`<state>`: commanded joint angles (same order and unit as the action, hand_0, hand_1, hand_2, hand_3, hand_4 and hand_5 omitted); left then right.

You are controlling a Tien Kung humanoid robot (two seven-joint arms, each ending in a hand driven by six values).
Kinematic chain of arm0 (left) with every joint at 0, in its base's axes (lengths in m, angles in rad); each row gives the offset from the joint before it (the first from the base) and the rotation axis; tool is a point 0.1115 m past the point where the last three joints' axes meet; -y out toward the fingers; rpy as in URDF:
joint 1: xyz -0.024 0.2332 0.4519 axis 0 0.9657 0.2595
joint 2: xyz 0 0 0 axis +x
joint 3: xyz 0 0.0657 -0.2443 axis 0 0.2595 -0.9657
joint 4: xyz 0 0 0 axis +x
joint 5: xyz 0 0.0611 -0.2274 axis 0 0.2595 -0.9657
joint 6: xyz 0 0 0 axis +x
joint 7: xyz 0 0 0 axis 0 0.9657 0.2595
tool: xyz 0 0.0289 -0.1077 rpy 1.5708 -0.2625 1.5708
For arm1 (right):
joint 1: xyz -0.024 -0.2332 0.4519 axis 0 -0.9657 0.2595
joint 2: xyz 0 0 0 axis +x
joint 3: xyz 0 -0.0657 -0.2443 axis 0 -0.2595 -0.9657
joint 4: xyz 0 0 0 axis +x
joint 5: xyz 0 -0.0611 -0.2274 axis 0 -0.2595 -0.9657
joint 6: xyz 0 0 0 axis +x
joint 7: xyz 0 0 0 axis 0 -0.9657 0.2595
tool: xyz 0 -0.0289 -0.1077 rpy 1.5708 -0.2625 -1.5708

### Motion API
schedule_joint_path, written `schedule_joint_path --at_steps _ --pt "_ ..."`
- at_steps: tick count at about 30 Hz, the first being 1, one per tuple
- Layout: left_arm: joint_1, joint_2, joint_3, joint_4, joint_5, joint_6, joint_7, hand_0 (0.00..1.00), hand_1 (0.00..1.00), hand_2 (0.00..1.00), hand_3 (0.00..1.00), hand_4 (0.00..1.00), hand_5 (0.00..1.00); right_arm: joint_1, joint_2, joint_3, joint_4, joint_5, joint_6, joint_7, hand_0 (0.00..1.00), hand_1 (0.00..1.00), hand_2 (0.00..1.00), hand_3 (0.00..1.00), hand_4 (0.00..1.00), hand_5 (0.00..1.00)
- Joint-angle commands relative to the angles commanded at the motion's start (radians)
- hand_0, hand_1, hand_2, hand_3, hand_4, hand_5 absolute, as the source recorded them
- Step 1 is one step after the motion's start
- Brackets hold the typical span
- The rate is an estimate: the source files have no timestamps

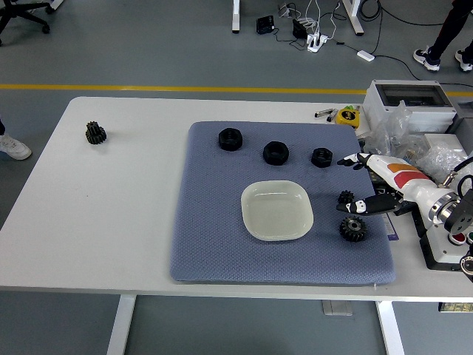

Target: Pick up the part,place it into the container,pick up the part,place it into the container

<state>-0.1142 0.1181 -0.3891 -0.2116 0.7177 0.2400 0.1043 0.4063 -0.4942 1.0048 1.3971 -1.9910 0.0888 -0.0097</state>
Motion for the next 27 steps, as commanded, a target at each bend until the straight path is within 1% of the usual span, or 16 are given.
schedule_joint_path --at_steps 2,5,6,8,11,12,23,24,27 --pt "0.000 0.000 0.000 0.000 0.001 0.000 0.000 0.651 0.648 0.619 0.555 0.593 0.500 0.000 0.001 -0.006 -0.006 -0.039 0.003 0.000 0.681 0.688 0.737 0.762 0.998 0.415" --pt "0.002 0.000 -0.001 0.000 0.002 0.000 0.001 0.651 0.648 0.619 0.555 0.593 0.500 -0.004 0.004 -0.022 -0.022 -0.168 0.014 0.005 0.681 0.688 0.737 0.762 0.998 0.415" --pt "0.002 0.000 -0.001 0.000 0.001 0.000 0.001 0.651 0.648 0.619 0.555 0.593 0.500 -0.005 0.005 -0.025 -0.025 -0.204 0.016 0.006 0.654 0.676 0.718 0.728 0.998 0.413" --pt "0.003 0.000 -0.002 0.000 0.003 0.000 0.001 0.651 0.648 0.619 0.555 0.593 0.500 -0.008 0.008 -0.030 -0.034 -0.232 0.023 0.008 0.654 0.676 0.718 0.728 0.998 0.413" --pt "0.004 0.000 -0.004 0.000 0.007 -0.001 0.002 0.651 0.648 0.619 0.555 0.593 0.500 -0.012 0.011 -0.036 -0.043 -0.232 0.027 0.010 0.654 0.676 0.718 0.728 0.998 0.413" --pt "0.005 0.000 -0.005 0.000 0.009 -0.001 0.003 0.651 0.649 0.618 0.554 0.593 0.499 -0.013 0.013 -0.038 -0.045 -0.230 0.028 0.010 0.618 0.663 0.706 0.694 0.998 0.404" --pt "0.006 0.001 -0.009 -0.001 0.017 -0.003 0.005 0.652 0.649 0.619 0.555 0.593 0.499 -0.012 0.023 -0.080 -0.057 -0.189 0.024 0.016 0.598 0.658 0.700 0.701 0.998 0.404" --pt "0.006 0.001 -0.008 -0.001 0.016 -0.003 0.004 0.653 0.649 0.618 0.555 0.593 0.499 -0.011 0.024 -0.082 -0.060 -0.188 0.023 0.016 0.553 0.631 0.683 0.672 0.998 0.393" --pt "0.005 0.001 -0.008 -0.001 0.013 -0.002 0.004 0.653 0.649 0.618 0.555 0.593 0.499 -0.003 0.025 -0.092 -0.075 -0.177 0.021 0.015 0.553 0.631 0.683 0.672 0.998 0.393"
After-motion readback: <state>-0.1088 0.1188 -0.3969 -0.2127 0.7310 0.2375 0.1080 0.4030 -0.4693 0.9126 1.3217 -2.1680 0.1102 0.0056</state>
